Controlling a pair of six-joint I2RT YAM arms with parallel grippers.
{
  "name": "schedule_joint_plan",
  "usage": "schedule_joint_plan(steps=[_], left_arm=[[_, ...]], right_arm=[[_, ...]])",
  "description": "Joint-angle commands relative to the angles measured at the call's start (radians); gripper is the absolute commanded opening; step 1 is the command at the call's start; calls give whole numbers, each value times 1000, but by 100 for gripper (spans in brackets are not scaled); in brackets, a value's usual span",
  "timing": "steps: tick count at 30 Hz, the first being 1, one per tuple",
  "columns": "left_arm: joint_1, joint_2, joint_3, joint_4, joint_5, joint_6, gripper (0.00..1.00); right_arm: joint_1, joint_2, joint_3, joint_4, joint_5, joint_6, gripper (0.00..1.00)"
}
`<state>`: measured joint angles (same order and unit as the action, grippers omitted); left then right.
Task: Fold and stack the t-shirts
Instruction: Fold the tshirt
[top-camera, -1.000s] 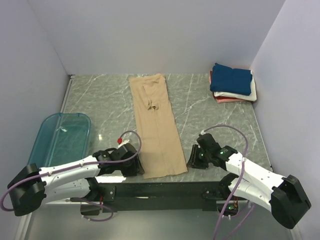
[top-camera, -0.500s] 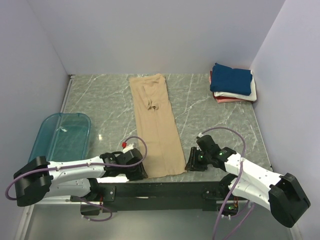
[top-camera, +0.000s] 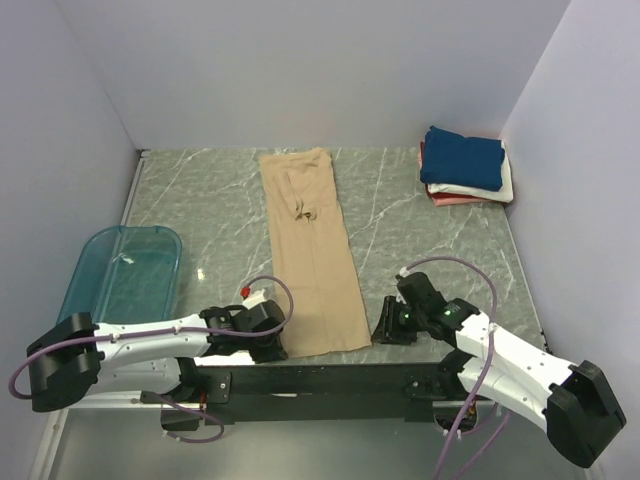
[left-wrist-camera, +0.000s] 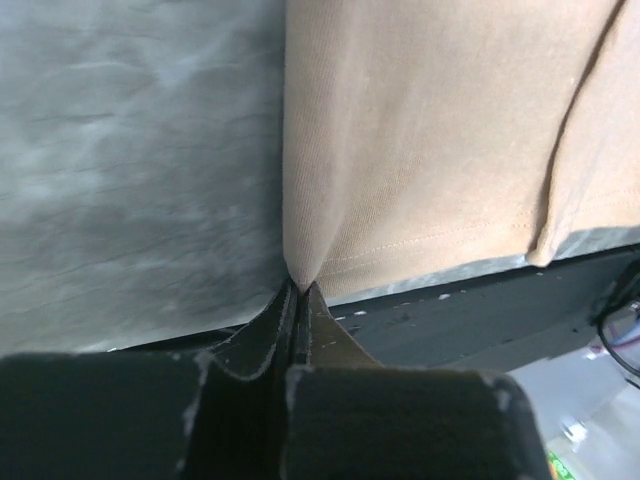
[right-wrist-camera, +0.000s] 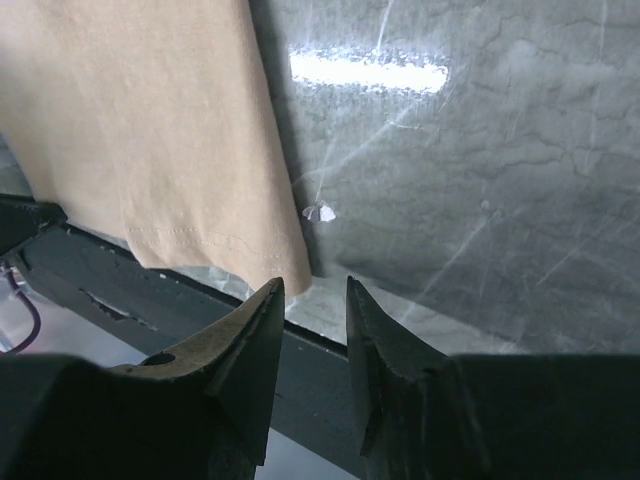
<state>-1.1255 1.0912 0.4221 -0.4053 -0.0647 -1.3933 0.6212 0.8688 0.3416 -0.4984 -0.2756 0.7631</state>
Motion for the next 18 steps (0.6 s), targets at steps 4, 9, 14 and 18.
schedule_joint_plan(steps=[4, 9, 14, 18], left_arm=[[-5, -65, 15, -171, -50, -6, 0], [-3, -100, -11, -172, -27, -7, 0], [-5, -99, -34, -139, -3, -6, 1], [-3, -99, -45, -124, 3, -9, 0]], right_arm=[[41, -33, 33, -23, -11, 33, 39], [152, 1, 33, 30, 42, 113, 40], [169, 24, 11, 80, 49, 140, 41], [178, 27, 16, 115, 58, 159, 42]])
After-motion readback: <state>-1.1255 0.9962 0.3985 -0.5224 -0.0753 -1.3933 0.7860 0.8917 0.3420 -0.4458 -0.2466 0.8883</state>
